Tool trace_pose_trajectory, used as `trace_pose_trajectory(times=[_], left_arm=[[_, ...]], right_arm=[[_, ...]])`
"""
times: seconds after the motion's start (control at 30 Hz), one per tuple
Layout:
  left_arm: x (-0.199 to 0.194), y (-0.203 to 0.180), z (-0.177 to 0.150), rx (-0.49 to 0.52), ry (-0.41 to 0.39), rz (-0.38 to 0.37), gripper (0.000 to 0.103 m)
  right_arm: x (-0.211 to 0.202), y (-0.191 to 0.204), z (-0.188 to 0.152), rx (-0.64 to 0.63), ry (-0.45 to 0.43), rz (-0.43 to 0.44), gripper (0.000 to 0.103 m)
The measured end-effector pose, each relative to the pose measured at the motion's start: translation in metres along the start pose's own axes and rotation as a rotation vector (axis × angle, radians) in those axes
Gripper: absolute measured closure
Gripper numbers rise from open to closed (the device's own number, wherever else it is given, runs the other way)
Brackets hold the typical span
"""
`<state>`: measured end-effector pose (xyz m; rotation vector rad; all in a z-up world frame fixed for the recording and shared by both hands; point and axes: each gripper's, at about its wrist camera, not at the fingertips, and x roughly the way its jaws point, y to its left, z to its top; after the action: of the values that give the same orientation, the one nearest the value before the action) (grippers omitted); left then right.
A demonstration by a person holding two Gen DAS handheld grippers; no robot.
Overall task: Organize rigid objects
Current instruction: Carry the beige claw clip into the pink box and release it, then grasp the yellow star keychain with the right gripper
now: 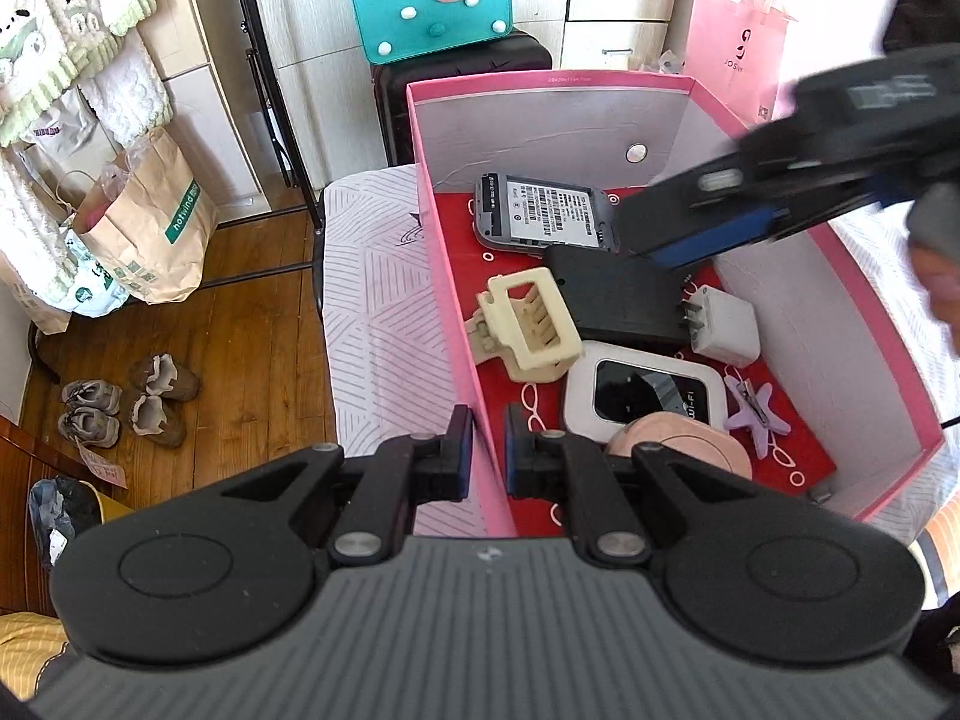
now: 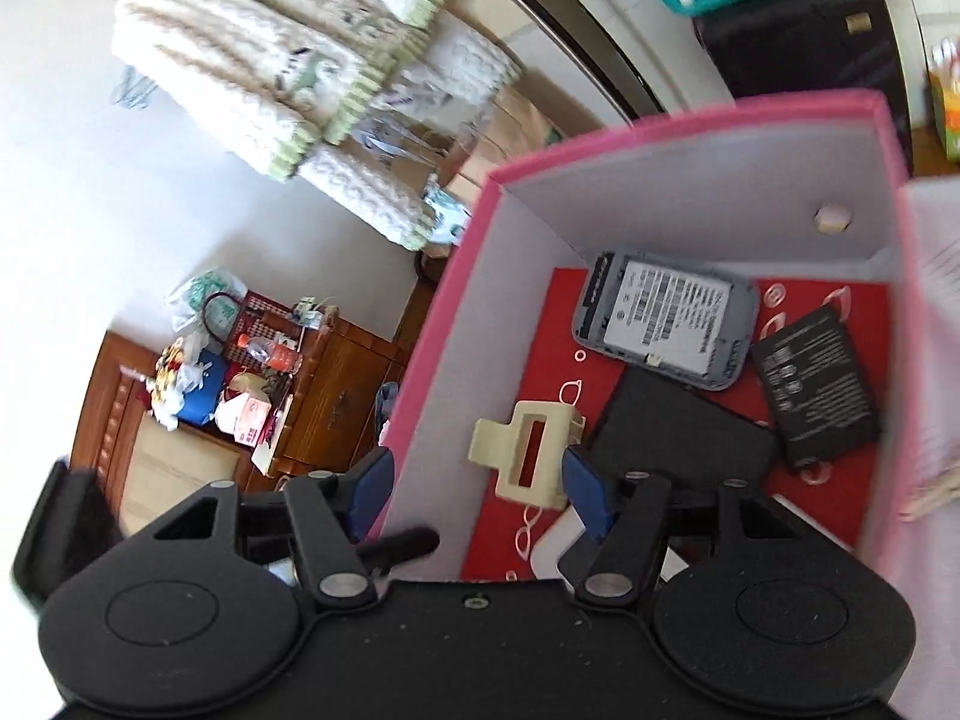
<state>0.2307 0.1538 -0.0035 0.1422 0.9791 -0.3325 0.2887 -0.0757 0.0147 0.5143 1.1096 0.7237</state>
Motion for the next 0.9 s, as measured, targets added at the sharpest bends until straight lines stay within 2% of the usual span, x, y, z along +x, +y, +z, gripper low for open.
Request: trace_pose_trajectory(times=[0.13,0.3,0.43,0.6,0.77,0.87,0.9], left_arm=[[0.000,0.000,0.000,0.000,-0.001,0.003,0.096],[-0.001,0.000,-0.002,-0.017,-0.007,0.006,0.096],[-0.001,-0.002,-0.002,-0.016,-0.007,0.014,0.096],[-0.002,-0.003,-0.002,-0.014,-0.004,0.020,0.096],[-0.001,-0.004,-0.002,-0.009,-0.002,0.026,0.095],[-0.001,-0.004,-0.001,-0.012,0.000,0.024,0.094],[-0.001,-0.004,-0.001,-0.010,0.000,0.026,0.094]], right_arm=[[-0.044,0.005,-0.006,-0.053,-0.077,-0.034,0.035],[-0.088,-0.004,-0.019,-0.069,-0.126,-0.089,0.035],[-0.118,-0.023,-0.034,-0.098,-0.177,-0.205,0.035],[-0.131,-0.065,-0.055,-0.113,-0.211,-0.380,0.035],[-0.126,-0.092,-0.078,-0.307,-0.250,-0.546,0.035],[-0.122,-0.095,-0.087,-0.489,-0.330,-0.642,0.036],[-0.122,-0.097,-0.087,-0.524,-0.350,-0.647,0.036]])
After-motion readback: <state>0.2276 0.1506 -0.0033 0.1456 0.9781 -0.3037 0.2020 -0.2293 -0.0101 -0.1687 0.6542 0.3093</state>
